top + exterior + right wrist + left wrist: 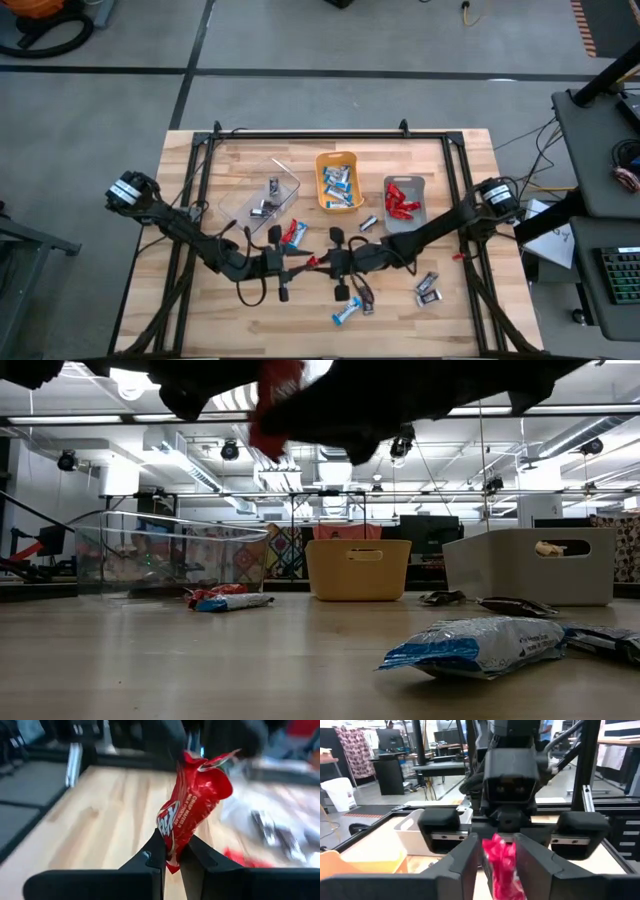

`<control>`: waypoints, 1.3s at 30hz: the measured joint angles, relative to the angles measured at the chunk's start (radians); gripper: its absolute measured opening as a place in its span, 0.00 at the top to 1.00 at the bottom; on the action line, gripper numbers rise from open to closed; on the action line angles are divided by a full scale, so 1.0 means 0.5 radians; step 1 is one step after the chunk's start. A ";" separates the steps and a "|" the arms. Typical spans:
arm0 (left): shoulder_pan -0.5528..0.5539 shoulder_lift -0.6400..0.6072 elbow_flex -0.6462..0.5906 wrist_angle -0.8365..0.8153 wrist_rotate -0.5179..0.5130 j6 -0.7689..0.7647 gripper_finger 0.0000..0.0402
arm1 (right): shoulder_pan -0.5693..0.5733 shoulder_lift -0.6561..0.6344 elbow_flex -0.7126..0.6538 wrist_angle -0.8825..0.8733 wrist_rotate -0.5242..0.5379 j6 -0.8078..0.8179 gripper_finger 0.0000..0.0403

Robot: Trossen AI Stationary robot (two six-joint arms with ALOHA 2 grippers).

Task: Organize candy in baskets
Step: Put the red chocolate into the gray bin

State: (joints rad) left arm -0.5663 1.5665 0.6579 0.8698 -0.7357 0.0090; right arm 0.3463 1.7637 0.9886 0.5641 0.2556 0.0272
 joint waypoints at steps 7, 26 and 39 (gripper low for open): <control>0.000 -0.021 0.001 -0.032 -0.002 -0.005 0.68 | -0.057 -0.311 0.000 -0.989 0.131 0.275 0.92; 0.002 -0.021 0.001 -0.042 -0.016 -0.044 0.67 | -0.652 -1.115 -0.072 -3.377 0.786 2.009 0.92; 0.002 -0.021 0.001 -0.055 -0.031 -0.044 0.67 | -0.655 -0.996 -0.098 -3.369 0.729 1.960 0.92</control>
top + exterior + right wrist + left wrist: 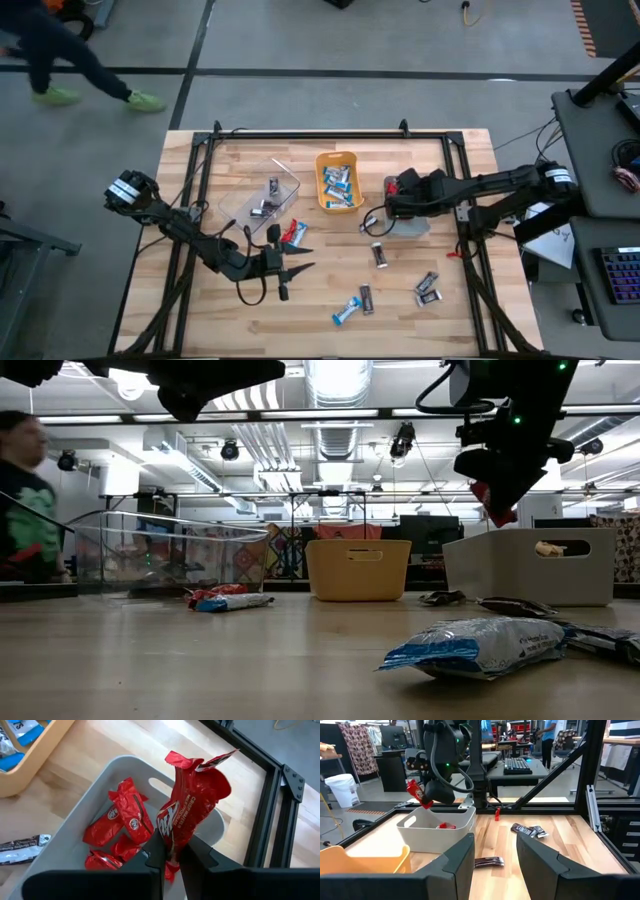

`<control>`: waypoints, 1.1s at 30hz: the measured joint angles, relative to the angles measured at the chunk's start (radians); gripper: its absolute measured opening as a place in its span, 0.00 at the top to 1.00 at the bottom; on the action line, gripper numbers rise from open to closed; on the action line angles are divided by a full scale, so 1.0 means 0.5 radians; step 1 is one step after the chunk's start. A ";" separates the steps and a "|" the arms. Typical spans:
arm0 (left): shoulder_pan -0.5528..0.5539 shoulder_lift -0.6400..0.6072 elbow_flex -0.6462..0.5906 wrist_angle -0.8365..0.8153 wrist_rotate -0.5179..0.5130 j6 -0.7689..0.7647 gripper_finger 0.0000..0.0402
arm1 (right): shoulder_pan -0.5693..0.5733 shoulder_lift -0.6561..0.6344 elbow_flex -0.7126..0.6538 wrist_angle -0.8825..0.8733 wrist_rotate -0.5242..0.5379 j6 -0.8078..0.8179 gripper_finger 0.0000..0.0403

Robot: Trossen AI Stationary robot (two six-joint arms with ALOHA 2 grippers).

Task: Organize candy in baskets
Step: Put the red chocolate into the gray bin, then put the brown chocolate into the transparent bin

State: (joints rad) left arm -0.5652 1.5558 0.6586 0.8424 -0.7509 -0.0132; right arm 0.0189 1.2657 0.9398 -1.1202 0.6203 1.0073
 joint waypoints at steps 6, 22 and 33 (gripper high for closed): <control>-0.001 0.000 0.000 -0.012 0.000 -0.018 0.67 | 0.000 0.001 0.000 0.000 -0.023 -0.019 0.89; -0.001 0.000 0.000 -0.045 0.001 -0.084 0.67 | 0.003 -0.003 0.066 -0.003 -0.216 -0.059 0.62; 0.000 0.001 -0.001 -0.079 0.002 -0.151 0.67 | 0.245 -0.006 0.324 0.026 -0.756 -0.293 0.65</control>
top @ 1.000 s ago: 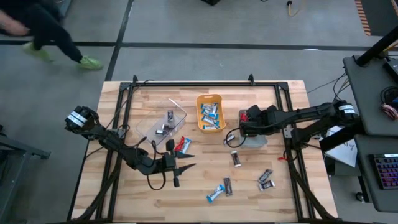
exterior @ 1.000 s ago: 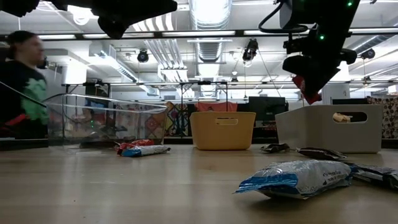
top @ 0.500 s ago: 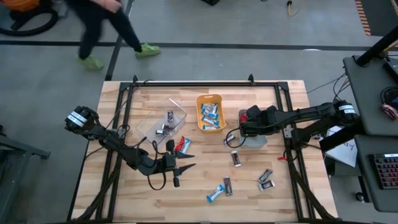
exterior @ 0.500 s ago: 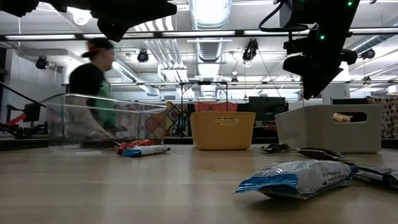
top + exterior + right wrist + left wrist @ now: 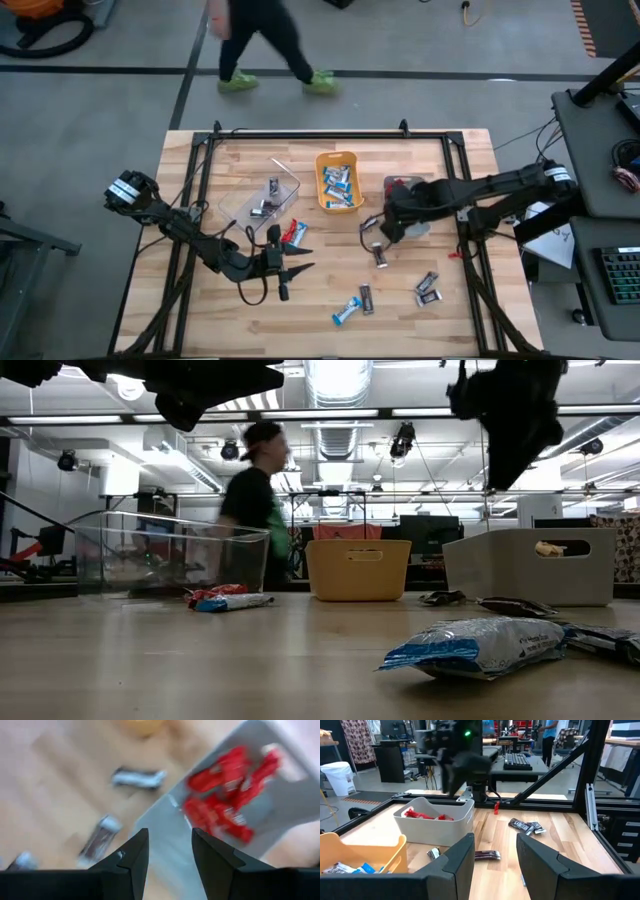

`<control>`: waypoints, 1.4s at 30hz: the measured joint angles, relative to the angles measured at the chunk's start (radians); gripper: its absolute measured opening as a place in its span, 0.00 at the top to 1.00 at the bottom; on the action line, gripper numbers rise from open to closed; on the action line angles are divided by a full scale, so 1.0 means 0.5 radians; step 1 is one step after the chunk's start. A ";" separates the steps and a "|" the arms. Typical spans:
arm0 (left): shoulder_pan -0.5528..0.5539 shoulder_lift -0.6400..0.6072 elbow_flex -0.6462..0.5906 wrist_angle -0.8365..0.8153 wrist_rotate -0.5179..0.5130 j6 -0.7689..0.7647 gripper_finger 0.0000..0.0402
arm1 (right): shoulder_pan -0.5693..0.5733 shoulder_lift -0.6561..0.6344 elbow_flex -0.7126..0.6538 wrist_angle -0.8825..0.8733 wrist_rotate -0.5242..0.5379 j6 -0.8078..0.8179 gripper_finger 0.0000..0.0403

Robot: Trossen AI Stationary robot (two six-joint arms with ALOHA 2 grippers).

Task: Organize candy in baskets
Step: Put the brown chocolate into the transparent bin

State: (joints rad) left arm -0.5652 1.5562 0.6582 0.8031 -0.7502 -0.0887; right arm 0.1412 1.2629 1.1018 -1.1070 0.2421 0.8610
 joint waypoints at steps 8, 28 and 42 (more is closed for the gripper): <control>0.000 0.000 0.000 -0.005 0.000 0.001 0.67 | 0.361 0.014 0.009 0.086 -0.443 -0.138 0.65; 0.000 0.000 0.000 -0.012 0.000 0.035 0.67 | 1.253 0.634 -0.024 0.043 -0.464 -0.468 0.56; 0.000 0.000 0.103 -0.018 0.001 0.248 0.67 | 1.305 0.934 -0.038 -0.060 -0.585 -0.659 0.54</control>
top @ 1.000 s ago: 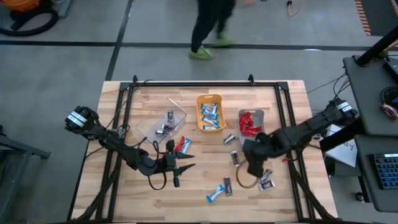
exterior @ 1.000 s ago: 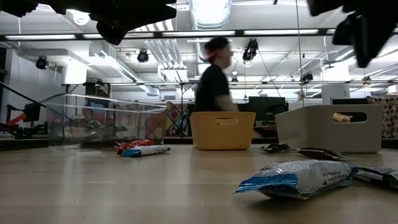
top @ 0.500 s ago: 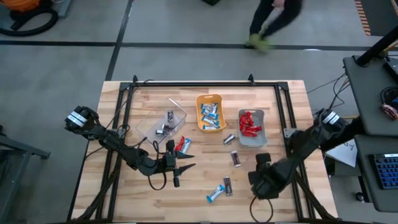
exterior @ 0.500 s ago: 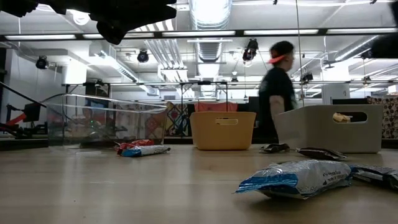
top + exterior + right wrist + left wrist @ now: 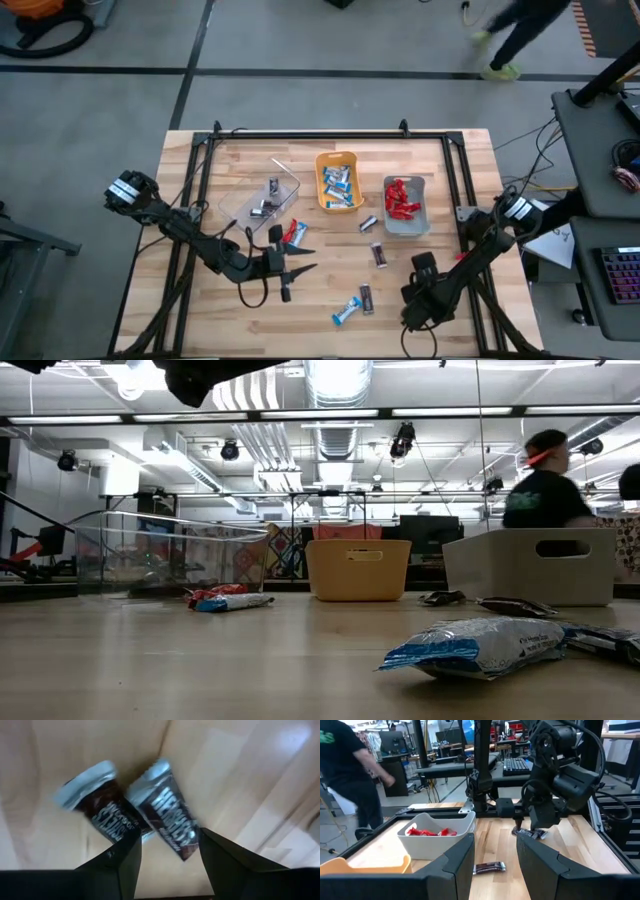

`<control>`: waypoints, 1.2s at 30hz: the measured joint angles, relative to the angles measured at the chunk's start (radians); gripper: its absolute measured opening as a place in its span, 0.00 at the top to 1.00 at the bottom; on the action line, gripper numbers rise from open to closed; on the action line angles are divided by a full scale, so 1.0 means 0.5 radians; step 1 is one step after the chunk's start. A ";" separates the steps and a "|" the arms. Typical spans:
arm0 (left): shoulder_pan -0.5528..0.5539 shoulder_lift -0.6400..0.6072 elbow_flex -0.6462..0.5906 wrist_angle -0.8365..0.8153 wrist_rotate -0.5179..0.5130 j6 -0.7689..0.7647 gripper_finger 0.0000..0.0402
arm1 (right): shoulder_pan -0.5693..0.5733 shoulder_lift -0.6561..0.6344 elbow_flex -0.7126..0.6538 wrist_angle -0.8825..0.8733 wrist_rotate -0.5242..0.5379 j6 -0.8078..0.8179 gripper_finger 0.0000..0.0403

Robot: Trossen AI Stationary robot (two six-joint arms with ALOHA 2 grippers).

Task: Organize candy in baskets
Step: Put the brown chocolate into the transparent bin

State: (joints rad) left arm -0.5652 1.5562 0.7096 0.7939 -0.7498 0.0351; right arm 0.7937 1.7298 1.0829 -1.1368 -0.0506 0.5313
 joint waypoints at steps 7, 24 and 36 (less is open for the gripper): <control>-0.001 0.000 0.020 -0.010 0.001 0.025 0.67 | -0.012 0.010 -0.032 0.048 0.050 -0.024 0.59; 0.000 0.000 0.018 -0.020 0.001 0.024 0.67 | -0.122 0.011 -0.054 0.190 0.049 -0.145 0.96; 0.000 0.000 0.016 -0.023 0.141 0.017 0.67 | -0.150 -0.142 -0.054 0.176 0.231 -0.001 0.97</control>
State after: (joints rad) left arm -0.5652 1.5562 0.7177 0.7826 -0.6793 0.0434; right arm 0.7188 1.6589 1.0557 -1.0488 0.0650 0.5308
